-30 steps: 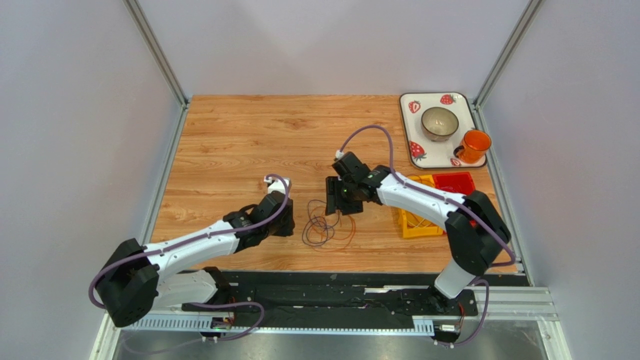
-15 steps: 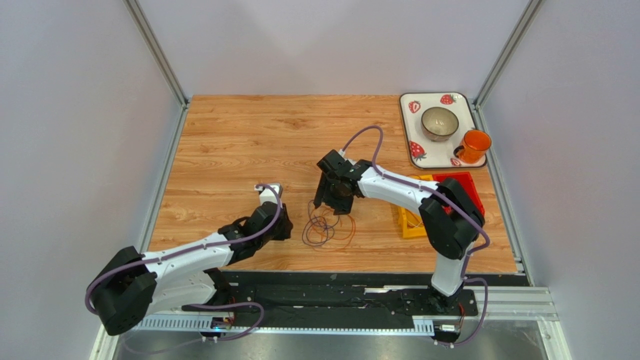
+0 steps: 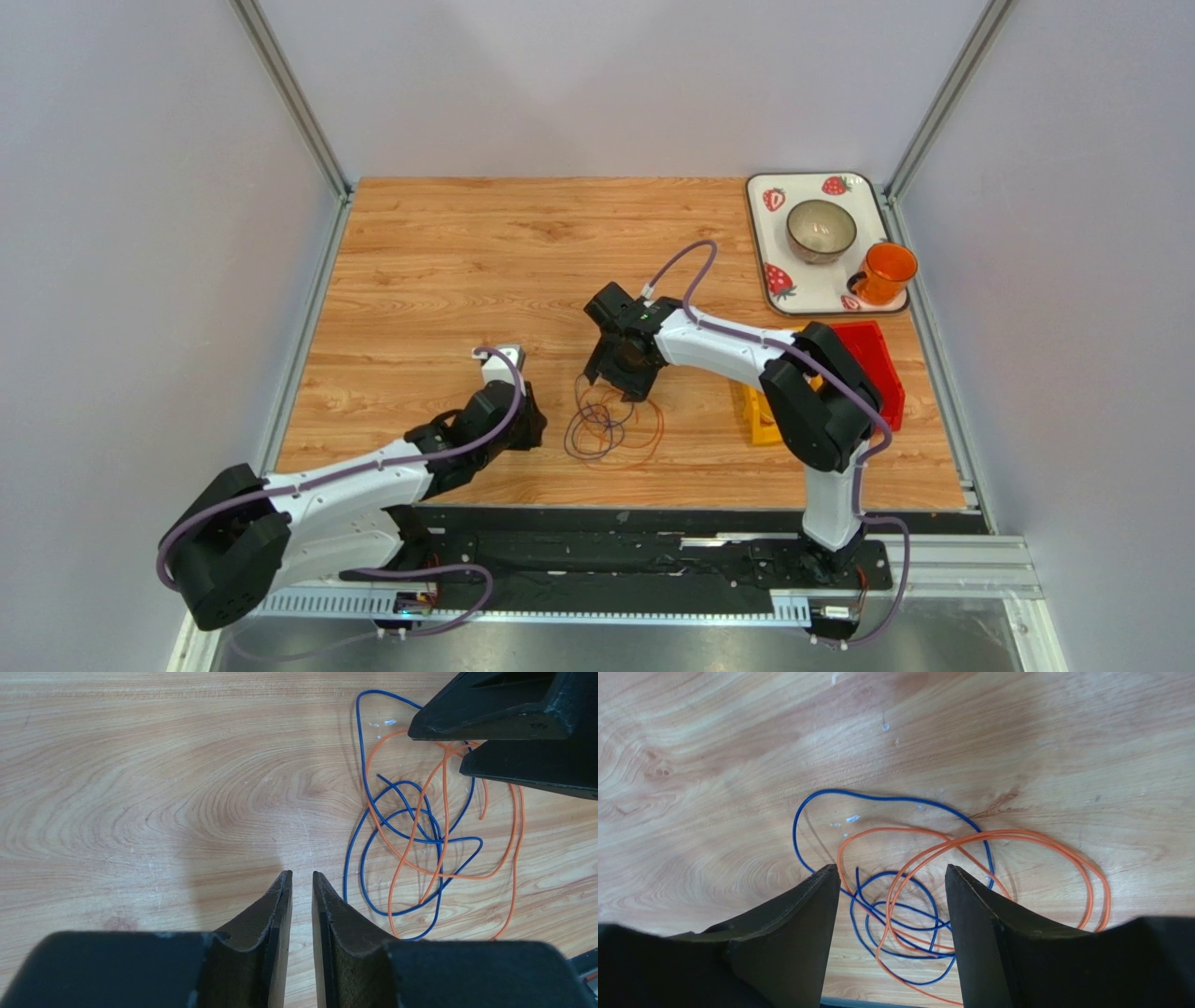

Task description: Untangle the cables

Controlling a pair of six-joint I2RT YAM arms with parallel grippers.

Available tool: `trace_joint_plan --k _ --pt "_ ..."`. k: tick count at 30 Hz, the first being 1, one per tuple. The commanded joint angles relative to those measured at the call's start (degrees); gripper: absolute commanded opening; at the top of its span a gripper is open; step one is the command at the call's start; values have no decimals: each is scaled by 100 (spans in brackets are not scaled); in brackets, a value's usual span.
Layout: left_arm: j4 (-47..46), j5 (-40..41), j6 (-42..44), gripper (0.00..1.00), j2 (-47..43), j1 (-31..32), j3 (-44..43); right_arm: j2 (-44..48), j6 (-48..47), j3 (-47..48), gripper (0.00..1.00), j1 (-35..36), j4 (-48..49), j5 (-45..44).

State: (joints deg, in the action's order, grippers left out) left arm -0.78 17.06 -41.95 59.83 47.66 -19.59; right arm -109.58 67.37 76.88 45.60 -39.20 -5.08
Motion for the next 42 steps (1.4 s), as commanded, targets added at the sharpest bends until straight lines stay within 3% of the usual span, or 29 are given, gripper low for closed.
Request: trace_joint_plan --k 1,13,20,23,24,26,27,30,36,42 --pt "-274 52 -32 24 -69 24 8 -204 232 256 61 10 -184 -519" --pt "-283 34 -32 24 -7 24 -9 -679 294 564 56 141 -685 -1257" --pt "-283 34 -23 23 37 24 -44 -1126 39 1012 45 186 -1264 -1627" --pt "-274 43 -32 23 37 24 -36 -1372 4 1127 33 186 -1415 -1812" --pt "-274 43 -32 23 37 24 -36 -1417 -31 1145 24 186 -1406 -1821" --pt "-274 43 -32 23 46 24 -36 -1522 -75 1145 18 194 -1319 -1777" --pt "-274 43 -32 23 55 24 -36 -1549 -127 1145 10 194 -1283 -1777" --pt "-274 52 -32 23 72 24 -53 -1619 -163 1162 0 247 -1257 -1838" --pt "-256 69 -32 22 125 24 -71 -1576 -181 978 0 273 -1204 -1786" --pt "-265 -18 38 22 195 24 -132 -803 -488 566 0 379 -853 -1698"
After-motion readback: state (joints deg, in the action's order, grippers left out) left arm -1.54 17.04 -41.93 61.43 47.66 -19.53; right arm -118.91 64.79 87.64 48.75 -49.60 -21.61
